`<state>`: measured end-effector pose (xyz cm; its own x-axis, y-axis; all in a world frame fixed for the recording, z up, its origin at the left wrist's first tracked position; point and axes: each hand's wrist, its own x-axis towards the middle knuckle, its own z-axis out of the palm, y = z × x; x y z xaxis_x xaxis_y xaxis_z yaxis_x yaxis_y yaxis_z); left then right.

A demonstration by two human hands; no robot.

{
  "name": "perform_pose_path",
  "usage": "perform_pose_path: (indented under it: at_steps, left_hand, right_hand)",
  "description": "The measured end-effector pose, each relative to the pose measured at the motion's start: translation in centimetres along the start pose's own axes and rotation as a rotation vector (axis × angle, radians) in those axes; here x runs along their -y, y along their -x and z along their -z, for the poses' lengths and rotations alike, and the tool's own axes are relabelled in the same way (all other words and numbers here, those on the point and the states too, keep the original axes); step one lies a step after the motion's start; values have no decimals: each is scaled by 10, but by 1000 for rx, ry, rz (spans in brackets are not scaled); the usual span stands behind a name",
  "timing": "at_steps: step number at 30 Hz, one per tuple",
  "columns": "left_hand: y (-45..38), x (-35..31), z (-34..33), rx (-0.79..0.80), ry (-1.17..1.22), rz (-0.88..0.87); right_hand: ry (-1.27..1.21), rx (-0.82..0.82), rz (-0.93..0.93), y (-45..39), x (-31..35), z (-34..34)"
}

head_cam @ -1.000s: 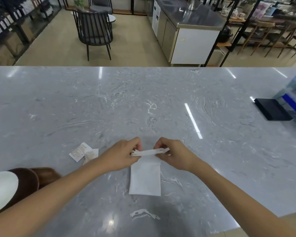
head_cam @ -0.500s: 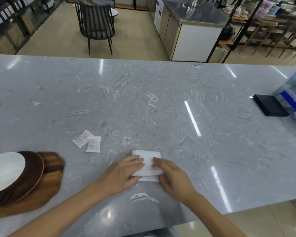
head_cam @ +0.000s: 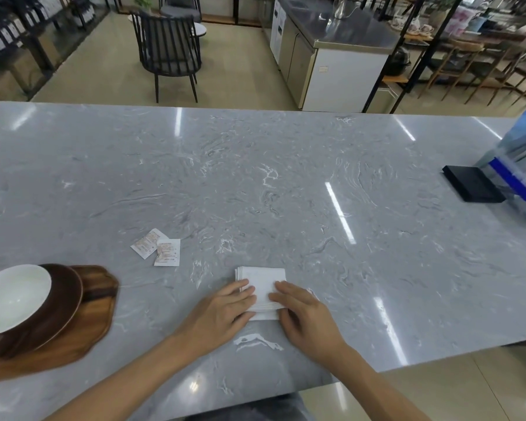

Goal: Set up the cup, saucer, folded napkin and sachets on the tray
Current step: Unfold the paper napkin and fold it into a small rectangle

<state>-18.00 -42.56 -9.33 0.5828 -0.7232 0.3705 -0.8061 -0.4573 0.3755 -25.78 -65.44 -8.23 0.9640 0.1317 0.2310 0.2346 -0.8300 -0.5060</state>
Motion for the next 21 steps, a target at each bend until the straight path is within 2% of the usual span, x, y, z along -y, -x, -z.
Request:
perform_pose_path:
  at_steps: [8,15,21]
  left_hand:
    - [12,3,-7,2,34,-13]
    - [22,-2,-20,-92,37,-14]
    - [21,-6,-16,-46,29,62]
  right_hand:
    - [-2,-19,80,12,-2,-9]
    - [30,-11,139,17,-6,-18]
    - [-16,-44,174,18,-5,-19]
